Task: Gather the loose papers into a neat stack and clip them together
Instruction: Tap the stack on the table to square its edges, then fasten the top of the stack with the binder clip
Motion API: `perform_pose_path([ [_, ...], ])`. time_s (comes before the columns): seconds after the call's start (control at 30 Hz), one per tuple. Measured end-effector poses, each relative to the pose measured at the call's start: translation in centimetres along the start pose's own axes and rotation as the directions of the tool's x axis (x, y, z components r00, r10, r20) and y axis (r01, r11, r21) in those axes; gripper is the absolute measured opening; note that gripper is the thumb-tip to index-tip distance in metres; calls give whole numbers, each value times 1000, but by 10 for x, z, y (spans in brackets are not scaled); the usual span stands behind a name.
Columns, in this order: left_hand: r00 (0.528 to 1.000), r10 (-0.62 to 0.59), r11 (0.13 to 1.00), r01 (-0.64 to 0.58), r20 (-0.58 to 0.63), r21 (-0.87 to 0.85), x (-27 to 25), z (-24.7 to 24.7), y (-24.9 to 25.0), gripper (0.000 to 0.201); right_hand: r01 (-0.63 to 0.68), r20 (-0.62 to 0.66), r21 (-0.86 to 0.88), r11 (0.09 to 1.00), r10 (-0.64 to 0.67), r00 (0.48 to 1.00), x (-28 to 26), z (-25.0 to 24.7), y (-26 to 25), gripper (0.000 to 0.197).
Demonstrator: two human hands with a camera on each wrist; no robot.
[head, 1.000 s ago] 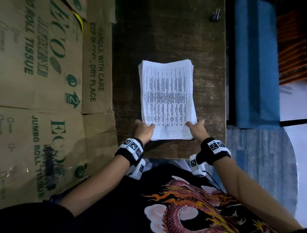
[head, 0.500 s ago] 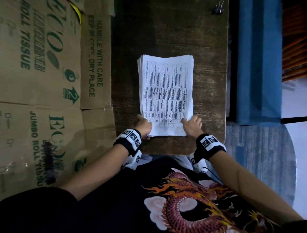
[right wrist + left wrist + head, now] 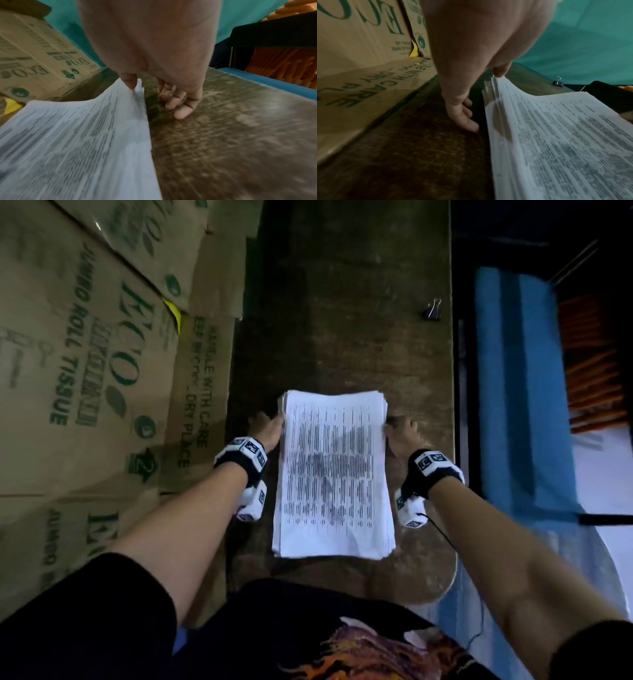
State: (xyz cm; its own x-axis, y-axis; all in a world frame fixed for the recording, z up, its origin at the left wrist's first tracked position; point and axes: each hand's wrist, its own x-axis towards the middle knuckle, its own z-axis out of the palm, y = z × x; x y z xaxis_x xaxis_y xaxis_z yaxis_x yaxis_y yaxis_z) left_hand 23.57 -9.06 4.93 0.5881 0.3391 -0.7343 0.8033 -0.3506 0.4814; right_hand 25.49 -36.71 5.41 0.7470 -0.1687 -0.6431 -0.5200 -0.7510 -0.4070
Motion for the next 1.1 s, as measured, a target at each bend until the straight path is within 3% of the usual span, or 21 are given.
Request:
perform_pose_path([
  [0.13,998,10,993,-2,-63,122,-11,25,24,74,15,76,42,999,-18,997,18,13,-31,61],
  [0.27,995,16,996,-7,-95,93,-12,42,33,64,-3,76,5,1000,3,997,23,14,-38,65],
  [0.37,992,-44,999,40,-115,-36,0,38,33,77,-22,86,39,999,18,996,38,7,-29,72],
  [0.43,999,-3,998,-1,-48,-68,4,37,35,87,18,128,51,999,-25,992,46,8,-33,73],
  [0.5,998,55,992,-55,-6,-110,11,37,39,80,58,182,46,997,-66,981,52,6,-40,72],
  [0.57,994,100,979,-106,-43,-172,18,32,42,62,82,249,37,996,-88,965,69,-8,-43,59],
  [0.6,991,113,973,-124,-66,-195,21,30,44,57,114,279,11,993,-113,954,77,-19,-45,42],
  [0.63,989,128,966,-142,-76,-218,26,28,45,54,159,273,-10,987,-150,950,87,-32,-47,27],
  [0.7,986,153,959,-164,-62,-233,33,27,52,55,224,183,-74,972,-208,961,113,-61,-57,28],
  [0.8,988,147,960,-151,-36,-235,46,27,66,59,265,-10,-307,914,-282,959,148,-113,-81,23],
  [0.9,995,101,976,-101,-10,-194,60,25,73,59,166,-180,-457,874,-274,945,177,-154,-102,43],
  [1.0,999,46,992,-45,6,-117,66,18,75,69,149,-227,-564,812,-326,918,210,-175,-105,48],
  [1.1,989,151,987,-151,-9,-54,68,10,79,73,152,-165,-632,760,-324,932,236,-186,-109,50],
])
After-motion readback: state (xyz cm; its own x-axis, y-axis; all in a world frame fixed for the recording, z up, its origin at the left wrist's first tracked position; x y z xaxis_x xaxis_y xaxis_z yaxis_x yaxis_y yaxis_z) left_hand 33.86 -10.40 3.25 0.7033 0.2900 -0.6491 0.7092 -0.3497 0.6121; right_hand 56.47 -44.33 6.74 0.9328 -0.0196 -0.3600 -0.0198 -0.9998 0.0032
